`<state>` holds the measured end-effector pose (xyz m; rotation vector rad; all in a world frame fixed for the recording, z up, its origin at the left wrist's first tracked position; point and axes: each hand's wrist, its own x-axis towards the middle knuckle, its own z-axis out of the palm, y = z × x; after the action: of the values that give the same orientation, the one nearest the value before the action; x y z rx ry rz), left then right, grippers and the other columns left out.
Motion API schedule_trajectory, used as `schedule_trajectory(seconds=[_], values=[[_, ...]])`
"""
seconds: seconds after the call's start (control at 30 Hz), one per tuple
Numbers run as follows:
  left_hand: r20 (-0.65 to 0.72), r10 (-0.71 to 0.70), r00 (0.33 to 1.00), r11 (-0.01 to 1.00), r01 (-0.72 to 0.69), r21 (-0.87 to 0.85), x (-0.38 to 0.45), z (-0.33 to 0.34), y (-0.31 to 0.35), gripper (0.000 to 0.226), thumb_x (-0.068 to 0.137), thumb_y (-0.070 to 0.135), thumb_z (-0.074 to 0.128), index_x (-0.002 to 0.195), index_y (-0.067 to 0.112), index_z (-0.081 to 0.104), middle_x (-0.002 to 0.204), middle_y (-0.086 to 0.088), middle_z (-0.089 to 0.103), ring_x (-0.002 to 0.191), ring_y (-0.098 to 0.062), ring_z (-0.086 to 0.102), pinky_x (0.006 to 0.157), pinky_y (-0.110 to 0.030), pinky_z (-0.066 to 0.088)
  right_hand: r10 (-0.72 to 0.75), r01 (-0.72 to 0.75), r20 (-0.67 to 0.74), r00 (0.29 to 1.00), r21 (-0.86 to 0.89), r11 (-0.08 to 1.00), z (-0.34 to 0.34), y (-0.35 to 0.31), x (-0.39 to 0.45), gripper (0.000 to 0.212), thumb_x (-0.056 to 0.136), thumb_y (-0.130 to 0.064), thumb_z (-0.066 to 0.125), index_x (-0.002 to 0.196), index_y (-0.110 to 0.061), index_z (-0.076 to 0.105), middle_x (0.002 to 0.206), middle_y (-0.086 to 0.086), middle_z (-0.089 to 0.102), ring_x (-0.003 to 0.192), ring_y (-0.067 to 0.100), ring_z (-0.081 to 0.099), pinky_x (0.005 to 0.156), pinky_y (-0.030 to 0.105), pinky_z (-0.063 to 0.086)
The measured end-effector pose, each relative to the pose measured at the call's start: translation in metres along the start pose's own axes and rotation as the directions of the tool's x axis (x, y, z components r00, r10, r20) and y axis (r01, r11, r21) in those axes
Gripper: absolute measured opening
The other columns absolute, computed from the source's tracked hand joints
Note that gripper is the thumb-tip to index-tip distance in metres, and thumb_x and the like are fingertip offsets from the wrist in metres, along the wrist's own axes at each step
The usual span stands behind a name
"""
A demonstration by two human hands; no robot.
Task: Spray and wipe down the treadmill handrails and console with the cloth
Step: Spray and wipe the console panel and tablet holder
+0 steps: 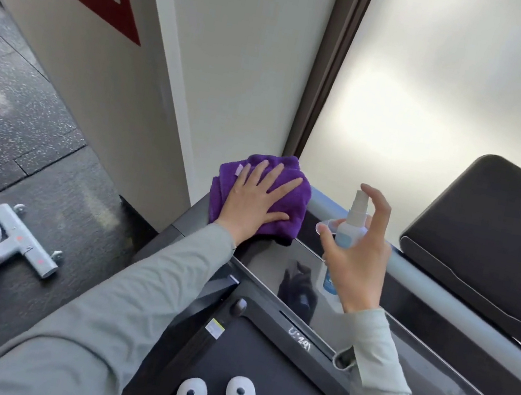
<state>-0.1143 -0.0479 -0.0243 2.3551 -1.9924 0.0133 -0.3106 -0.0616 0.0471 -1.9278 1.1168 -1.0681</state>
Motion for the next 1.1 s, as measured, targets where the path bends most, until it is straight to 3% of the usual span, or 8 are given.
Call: schedule_trajectory(seconds=[0.1,0.2,0.4,0.5,0.7,0.93,1.1], values=[[0.028,-0.119,0.993,0.985,0.121,-0.121,-0.011,-0.011,-0.024,0.066,0.096,0.059,0.038,0.153,0.04,0.014,0.162,-0.005,0.017,0.147,-0.029,0.014,0.117,-0.047,0.016,-0.028,0.028,-0.012,1.0,0.002,1.0,0.0,-0.003,0.003,0.07,0.08,-0.001,0.073,0.132,-0.03,0.038,0.074,-0.006,0.067,0.07,0.009,0.063,0.072,-0.001,0.038],[0.05,-0.225,0.973,0.944,0.23,-0.238,-0.037,-0.014,-0.031,0.062,0.096,0.056,0.044,0.152,0.037,0.025,0.159,-0.006,0.023,0.143,-0.03,0.022,0.113,-0.046,0.028,-0.01,0.01,-0.003,1.0,0.016,1.0,0.008,-0.002,0.002,0.069,0.081,-0.002,0.072,0.131,-0.033,0.037,0.076,-0.003,0.067,0.072,0.017,0.064,0.07,0.004,0.042],[-0.107,-0.336,0.936,0.941,0.33,-0.072,-0.091,0.005,-0.02,0.068,0.091,0.06,0.049,0.151,0.034,0.03,0.153,-0.013,0.035,0.126,-0.038,0.043,0.095,-0.053,0.045,0.087,-0.087,0.089,0.992,-0.008,0.996,0.033,0.004,-0.006,0.064,0.083,-0.006,0.068,0.131,-0.034,0.037,0.073,-0.006,0.068,0.075,0.018,0.064,0.071,0.013,0.047],[-0.059,-0.395,0.917,0.919,0.393,-0.038,-0.066,0.005,-0.017,0.071,0.092,0.067,0.036,0.153,0.038,0.016,0.153,-0.014,0.028,0.123,-0.037,0.042,0.096,-0.052,0.043,0.101,-0.096,0.124,0.987,-0.041,0.995,0.038,0.007,-0.01,0.065,0.084,-0.006,0.068,0.129,-0.04,0.035,0.073,-0.008,0.067,0.074,0.019,0.064,0.073,0.027,0.052],[-0.024,-0.392,0.92,0.92,0.391,-0.042,-0.016,0.001,-0.008,0.073,0.093,0.069,0.031,0.154,0.036,0.008,0.153,-0.015,0.026,0.125,-0.038,0.04,0.102,-0.05,0.037,0.12,-0.107,0.135,0.984,-0.103,0.989,0.033,0.008,-0.016,0.068,0.083,-0.003,0.067,0.13,-0.041,0.035,0.08,-0.007,0.066,0.077,0.022,0.064,0.078,0.039,0.055],[-0.054,-0.35,0.935,0.932,0.342,-0.121,-0.062,-0.002,-0.02,0.069,0.093,0.063,0.043,0.153,0.038,0.021,0.157,-0.011,0.025,0.122,-0.035,0.042,0.098,-0.046,0.04,0.133,-0.122,0.13,0.982,-0.088,0.989,0.027,0.006,-0.029,0.069,0.082,-0.004,0.067,0.131,-0.043,0.036,0.081,-0.007,0.065,0.078,0.021,0.065,0.077,0.041,0.056],[-0.196,-0.397,0.897,0.917,0.381,-0.118,-0.122,0.003,-0.023,0.059,0.09,0.052,0.057,0.143,0.028,0.047,0.143,-0.015,0.049,0.105,-0.037,0.055,0.081,-0.048,0.05,0.116,-0.107,0.126,0.985,-0.078,0.991,0.029,0.009,-0.032,0.068,0.083,-0.005,0.068,0.133,-0.039,0.036,0.081,-0.009,0.066,0.079,0.02,0.064,0.075,0.032,0.051]])
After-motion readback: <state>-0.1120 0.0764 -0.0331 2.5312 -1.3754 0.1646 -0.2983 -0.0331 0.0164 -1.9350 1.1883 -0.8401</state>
